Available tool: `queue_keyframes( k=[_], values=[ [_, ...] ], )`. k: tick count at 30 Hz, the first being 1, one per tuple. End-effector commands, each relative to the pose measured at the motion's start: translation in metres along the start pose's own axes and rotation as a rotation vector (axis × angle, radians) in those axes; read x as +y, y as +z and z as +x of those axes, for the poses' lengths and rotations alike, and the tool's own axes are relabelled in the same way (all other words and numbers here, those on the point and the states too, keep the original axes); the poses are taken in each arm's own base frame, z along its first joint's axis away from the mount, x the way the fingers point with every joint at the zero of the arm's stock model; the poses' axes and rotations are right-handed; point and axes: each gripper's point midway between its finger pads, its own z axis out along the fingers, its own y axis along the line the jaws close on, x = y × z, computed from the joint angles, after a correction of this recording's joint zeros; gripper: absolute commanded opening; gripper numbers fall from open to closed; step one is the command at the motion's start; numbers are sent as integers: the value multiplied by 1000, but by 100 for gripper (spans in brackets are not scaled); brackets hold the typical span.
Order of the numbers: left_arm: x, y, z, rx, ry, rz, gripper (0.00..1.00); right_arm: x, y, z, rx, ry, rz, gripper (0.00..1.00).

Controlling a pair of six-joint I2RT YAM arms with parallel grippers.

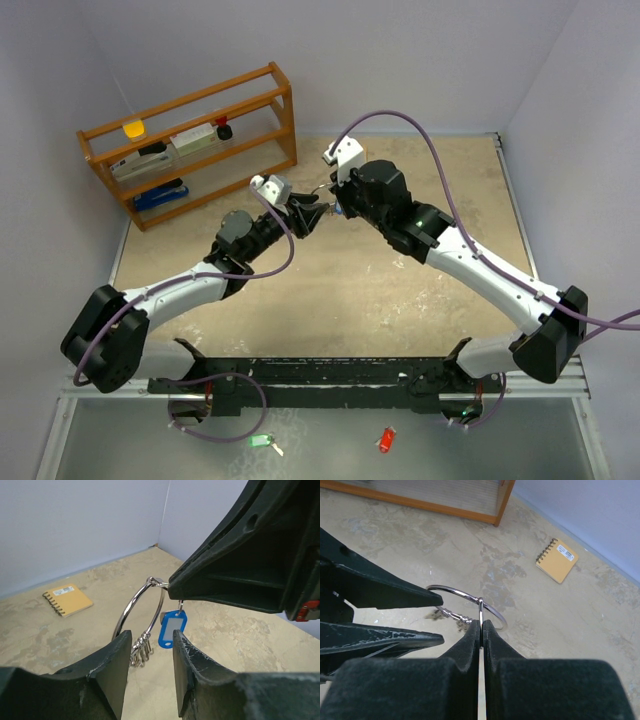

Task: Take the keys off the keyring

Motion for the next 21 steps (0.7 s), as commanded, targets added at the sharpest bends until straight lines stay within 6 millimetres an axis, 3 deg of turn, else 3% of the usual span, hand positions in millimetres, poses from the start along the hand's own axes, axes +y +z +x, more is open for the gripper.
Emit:
queue_keyframes(
  k=[1, 9, 21],
  values=[
    [2, 6, -20, -80, 36, -21, 35, -1, -9, -23, -75, 26, 8, 0],
    [13, -5, -31, -116, 87, -91, 45, 0, -12, -23, -75, 22, 3, 0],
    [14, -1, -26, -109, 106, -86, 51, 6, -13, -26, -81, 22, -18, 0]
  ],
)
